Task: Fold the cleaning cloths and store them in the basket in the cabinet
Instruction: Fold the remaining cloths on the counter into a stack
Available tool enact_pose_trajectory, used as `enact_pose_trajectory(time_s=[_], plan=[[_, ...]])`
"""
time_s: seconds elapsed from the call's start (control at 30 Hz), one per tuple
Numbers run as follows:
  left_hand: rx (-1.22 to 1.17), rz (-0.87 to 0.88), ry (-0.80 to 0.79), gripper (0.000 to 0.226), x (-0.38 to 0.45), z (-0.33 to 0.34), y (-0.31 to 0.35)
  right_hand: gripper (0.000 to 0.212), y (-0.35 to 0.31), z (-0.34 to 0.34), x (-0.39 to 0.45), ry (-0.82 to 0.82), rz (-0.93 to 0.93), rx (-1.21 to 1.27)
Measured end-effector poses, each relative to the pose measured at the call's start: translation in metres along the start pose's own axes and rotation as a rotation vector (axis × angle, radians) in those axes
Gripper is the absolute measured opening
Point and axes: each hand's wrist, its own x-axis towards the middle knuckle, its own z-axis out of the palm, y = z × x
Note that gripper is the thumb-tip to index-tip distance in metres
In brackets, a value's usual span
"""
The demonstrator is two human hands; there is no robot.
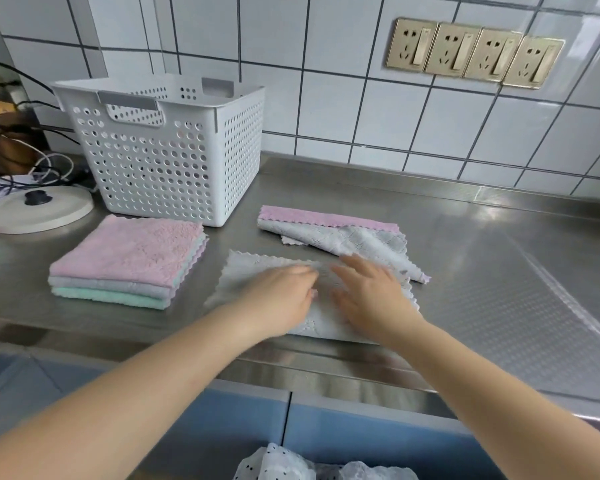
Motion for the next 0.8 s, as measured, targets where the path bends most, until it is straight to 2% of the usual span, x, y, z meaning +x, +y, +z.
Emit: enact_pose_trajectory(time_s=[0.1,0.2,0.33,0.47,0.57,0.67,0.73,0.8], plan=[[0.092,-0.048,-0.050,0.046,-0.001,0.014,0.004,0.050,-0.014,0.018,0.004,-0.070,0.004,-0.075],[0.122,-0.108,-0.117,0.054,-0.007,0.011,-0.003,0.061,0.000,0.021,-0.003,-0.132,0.038,-0.142],[0.144,-0.160,-0.179,0.062,-0.013,0.002,-0.021,0.058,0.030,0.010,-0.014,-0.187,0.141,-0.171],[0.139,-0.160,-0.149,0.062,-0.015,0.000,-0.027,0.059,0.048,0.002,-0.021,-0.220,0.246,-0.139],[0.063,-0.046,-0.004,0.052,-0.022,-0.002,-0.018,0.051,0.043,-0.003,-0.015,-0.176,0.210,-0.219],[0.034,0.237,0.211,0.034,-0.039,-0.001,0.006,0.038,0.028,-0.006,-0.007,-0.061,0.037,-0.143],[0.092,0.343,0.243,0.026,-0.045,0.006,0.019,0.039,0.016,-0.006,-0.001,-0.041,-0.042,-0.059],[0.125,0.327,0.225,0.017,-0.045,0.010,0.024,0.039,0.005,-0.004,0.008,-0.098,-0.074,-0.026]])
